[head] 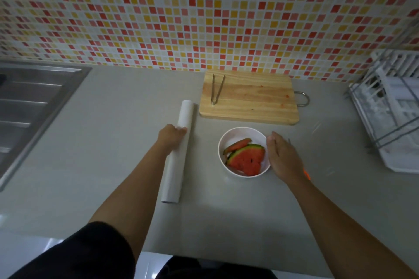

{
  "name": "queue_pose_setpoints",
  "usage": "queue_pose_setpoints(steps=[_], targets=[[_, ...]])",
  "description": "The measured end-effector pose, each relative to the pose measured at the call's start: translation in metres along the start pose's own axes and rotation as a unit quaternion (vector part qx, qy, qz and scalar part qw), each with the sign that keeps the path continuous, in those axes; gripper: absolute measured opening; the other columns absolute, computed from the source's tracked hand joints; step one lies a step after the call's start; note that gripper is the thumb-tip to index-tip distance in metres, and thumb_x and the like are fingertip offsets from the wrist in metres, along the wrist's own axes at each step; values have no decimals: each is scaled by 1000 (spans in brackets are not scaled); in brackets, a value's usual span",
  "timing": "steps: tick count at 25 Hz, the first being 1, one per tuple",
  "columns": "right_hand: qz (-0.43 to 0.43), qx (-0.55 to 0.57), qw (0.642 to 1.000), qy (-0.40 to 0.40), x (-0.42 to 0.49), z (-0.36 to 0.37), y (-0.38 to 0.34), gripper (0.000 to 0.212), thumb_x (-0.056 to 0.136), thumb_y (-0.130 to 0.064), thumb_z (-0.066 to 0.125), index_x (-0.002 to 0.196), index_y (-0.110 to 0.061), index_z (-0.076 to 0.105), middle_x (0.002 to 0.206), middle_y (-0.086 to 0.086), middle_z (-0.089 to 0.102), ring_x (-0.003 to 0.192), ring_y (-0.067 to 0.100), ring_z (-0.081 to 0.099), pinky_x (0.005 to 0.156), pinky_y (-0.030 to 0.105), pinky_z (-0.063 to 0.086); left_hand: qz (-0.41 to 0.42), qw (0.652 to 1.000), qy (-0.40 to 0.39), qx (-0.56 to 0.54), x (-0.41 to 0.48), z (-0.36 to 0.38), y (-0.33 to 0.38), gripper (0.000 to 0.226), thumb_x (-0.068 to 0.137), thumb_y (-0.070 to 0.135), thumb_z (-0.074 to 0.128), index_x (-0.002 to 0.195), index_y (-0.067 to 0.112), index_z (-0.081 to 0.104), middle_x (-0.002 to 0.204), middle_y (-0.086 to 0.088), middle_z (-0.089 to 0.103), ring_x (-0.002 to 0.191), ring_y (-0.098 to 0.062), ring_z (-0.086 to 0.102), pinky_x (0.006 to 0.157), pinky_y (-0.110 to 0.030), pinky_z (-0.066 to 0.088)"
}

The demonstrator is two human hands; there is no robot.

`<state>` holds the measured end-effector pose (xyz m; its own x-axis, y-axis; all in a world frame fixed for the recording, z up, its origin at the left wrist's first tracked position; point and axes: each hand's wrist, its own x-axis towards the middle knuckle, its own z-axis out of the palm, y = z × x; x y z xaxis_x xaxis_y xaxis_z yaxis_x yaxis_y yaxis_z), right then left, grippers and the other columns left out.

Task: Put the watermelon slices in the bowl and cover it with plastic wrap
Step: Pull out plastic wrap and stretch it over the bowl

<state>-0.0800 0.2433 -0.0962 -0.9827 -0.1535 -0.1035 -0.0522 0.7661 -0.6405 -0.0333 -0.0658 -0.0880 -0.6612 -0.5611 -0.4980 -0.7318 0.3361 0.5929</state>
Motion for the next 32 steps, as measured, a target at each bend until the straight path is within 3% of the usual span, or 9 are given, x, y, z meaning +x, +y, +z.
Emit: queue_pose_setpoints(steps=[2, 4, 7, 11, 16, 20, 22, 27, 32], targets=[[-31, 46, 995, 79, 5, -11, -11, 46, 95, -39, 35, 122, -6, 54, 126, 16, 58, 120, 31, 50, 102, 38, 35, 18, 999, 18, -30, -8, -2, 13, 56, 91, 40, 54, 123, -6, 52, 124, -23, 59, 111, -37, 58, 84, -36, 47], [-63, 106, 984, 129, 14, -26, -36, 33, 94, -29, 45, 111, -6, 61, 110, 12, 66, 102, 23, 58, 87, 25, 39, 75, 989, 34, -125, -27, -3, 38, 50, 88, 41, 59, 117, 1, 54, 120, -19, 61, 106, -33, 61, 88, -39, 51], [-69, 221, 969, 85, 31, -53, -87, 24, 92, -34, 49, 99, -18, 66, 91, -1, 67, 84, 13, 60, 76, 25, 41, 209, 950, 4, -234, -74, 3, 89, 43, 84, 40, 63, 120, 17, 57, 110, -7, 65, 96, -22, 64, 85, -38, 54], [-43, 401, 915, 4, 39, -86, -136, 32, 86, -53, 49, 98, -28, 65, 96, -12, 67, 84, 3, 66, 72, 19, 49, 315, 901, -55, -293, -121, 17, 127, 38, 87, 29, 60, 124, 20, 61, 110, -2, 67, 100, -19, 63, 89, -35, 52], [-62, 488, 869, 57, 30, -109, -144, 20, 85, -33, 61, 97, -19, 69, 96, -3, 71, 91, 7, 67, 79, 23, 53, 349, 888, -75, -288, -145, 27, 132, 49, 80, 34, 59, 127, 19, 59, 110, 8, 63, 100, 3, 59, 89, -22, 50], [-60, 501, 858, 93, 18, -119, -146, 11, 83, -20, 66, 89, -11, 69, 78, -1, 68, 71, 1, 65, 71, 18, 54, 356, 891, -72, -273, -152, 29, 131, 47, 79, 38, 58, 124, 23, 61, 111, 3, 66, 102, -11, 61, 92, -39, 51], [-73, 474, 870, 116, 13, -125, -150, 13, 83, -20, 66, 90, -10, 68, 74, 0, 67, 67, 2, 63, 69, 17, 54, 353, 893, -68, -272, -154, 28, 131, 45, 80, 39, 57, 122, 23, 62, 107, 10, 64, 100, -2, 59, 93, -37, 50], [-136, 399, 894, 153, 5, -140, -162, 7, 85, -27, 63, 87, -21, 65, 80, -3, 66, 73, 6, 62, 73, 23, 55, 347, 883, -61, -309, -161, 23, 131, 38, 91, 36, 55, 126, 21, 59, 112, -2, 64, 98, -15, 61, 87, -32, 51], [-71, 494, 856, 135, 5, -147, -159, 14, 91, -25, 54, 92, -14, 62, 73, -4, 57, 65, 4, 55, 71, 22, 52, 358, 871, -53, -331, -168, 14, 133, 37, 93, 33, 55, 128, 19, 58, 112, 0, 67, 94, -12, 64, 85, -31, 54]])
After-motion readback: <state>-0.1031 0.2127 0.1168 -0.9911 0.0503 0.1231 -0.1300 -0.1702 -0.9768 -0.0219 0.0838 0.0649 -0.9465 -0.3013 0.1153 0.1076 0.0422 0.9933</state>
